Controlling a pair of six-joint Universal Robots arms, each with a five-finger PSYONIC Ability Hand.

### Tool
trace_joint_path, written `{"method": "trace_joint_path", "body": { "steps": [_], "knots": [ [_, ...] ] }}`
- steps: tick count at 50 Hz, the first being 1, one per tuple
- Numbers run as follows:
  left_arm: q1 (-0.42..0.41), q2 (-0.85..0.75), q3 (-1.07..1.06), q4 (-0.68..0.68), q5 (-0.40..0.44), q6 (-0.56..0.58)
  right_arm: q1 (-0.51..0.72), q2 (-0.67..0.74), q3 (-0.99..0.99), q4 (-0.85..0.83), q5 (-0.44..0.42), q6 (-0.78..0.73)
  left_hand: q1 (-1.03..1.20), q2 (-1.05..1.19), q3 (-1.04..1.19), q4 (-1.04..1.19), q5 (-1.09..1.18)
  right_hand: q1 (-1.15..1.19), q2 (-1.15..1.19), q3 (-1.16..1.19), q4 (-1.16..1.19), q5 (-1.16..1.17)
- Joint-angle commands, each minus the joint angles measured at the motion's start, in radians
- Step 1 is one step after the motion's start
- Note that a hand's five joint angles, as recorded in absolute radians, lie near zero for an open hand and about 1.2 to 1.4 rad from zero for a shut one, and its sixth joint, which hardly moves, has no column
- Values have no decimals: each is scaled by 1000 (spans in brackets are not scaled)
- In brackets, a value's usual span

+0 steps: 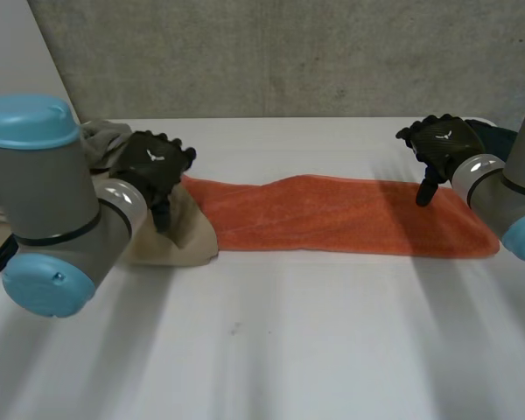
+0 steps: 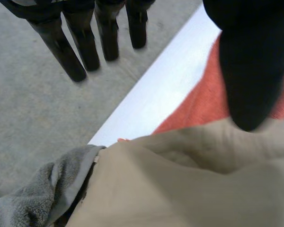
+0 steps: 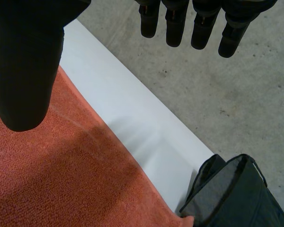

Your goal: Fold the laundry.

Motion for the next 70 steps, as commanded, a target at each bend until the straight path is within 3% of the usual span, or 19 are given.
{"method": "trace_joint_path", "body": {
  "steps": [1,8,12,14,15,16,19,24,27,34,42,43,45,46,47,52,61,66,70],
  "knots": [
    [8,-73,-13,-11,-13,233,-9,3,3,24,-4,-5,-24,-94,-96,-84,-101,-47,-35,-34,-40,-49],
    [79,-190,20,33,1,382,-9,10,20,23,-5,-14,-24,-94,-96,-84,-101,-47,-35,-34,-40,-49],
    [94,-256,72,55,11,393,-9,13,21,24,-1,-25,5,-65,-67,-55,-72,-47,-35,-34,-40,-49],
    [102,-284,104,68,14,391,-9,11,21,26,-1,-28,304,234,232,244,227,-47,-35,-34,-40,-49],
    [117,-313,140,85,11,390,-9,11,21,26,1,-32,826,756,754,766,749,-47,-35,-34,-40,-49],
    [134,-342,182,107,8,390,-9,10,23,27,1,-34,1194,1124,1122,1134,1117,-47,-35,-34,-40,-49],
    [175,-388,267,166,-33,377,-7,3,32,29,-1,-37,1197,1128,1126,1138,1121,-47,-35,-34,-40,-49],
    [263,-460,404,282,-140,389,-6,-9,49,29,-4,-40,1197,1128,1126,1138,1121,-47,-35,-34,-40,-49],
    [321,-530,511,340,-198,454,-2,-13,56,29,-5,-40,1197,1128,1126,1138,1121,-47,-35,-34,-40,-49],
    [392,-653,681,352,-249,551,1,-16,60,30,-2,-43,1197,1128,1126,1138,1121,-47,-35,-34,-40,-49],
    [357,-632,682,342,-208,468,-13,-36,79,32,-7,-34,1197,1128,1126,1138,1121,-47,-35,-34,-40,-49],
    [350,-615,671,342,-205,456,-16,-42,83,32,-7,-32,1061,992,990,1002,985,-47,-35,-34,-40,-49],
    [340,-580,639,339,-194,428,-22,-53,84,32,-7,-26,563,494,492,504,487,-47,-35,-34,-40,-49],
    [327,-540,591,334,-176,402,-30,-65,86,35,-7,-17,78,9,7,19,2,-47,-35,-34,-40,-49],
    [323,-519,562,328,-168,388,-33,-72,86,38,-7,-13,-24,-94,-96,-84,-101,-47,-35,-34,-40,-49],
    [298,-371,409,280,-96,338,-55,-101,86,81,-10,32,-24,-94,-96,-84,-101,-47,-35,-34,-40,-49],
    [255,-100,151,34,103,224,-81,-118,86,191,-47,52,-24,-94,-96,-84,-101,-47,-35,-34,-40,-49],
    [191,-48,83,-80,157,103,-113,-131,96,269,-53,57,-24,-94,-96,-84,-101,-47,-35,-34,-40,-49],
    [139,-66,68,-74,154,35,-131,-139,121,312,-79,50,-24,-94,-96,-84,-101,-47,-35,-34,-40,-49]
  ]
}}
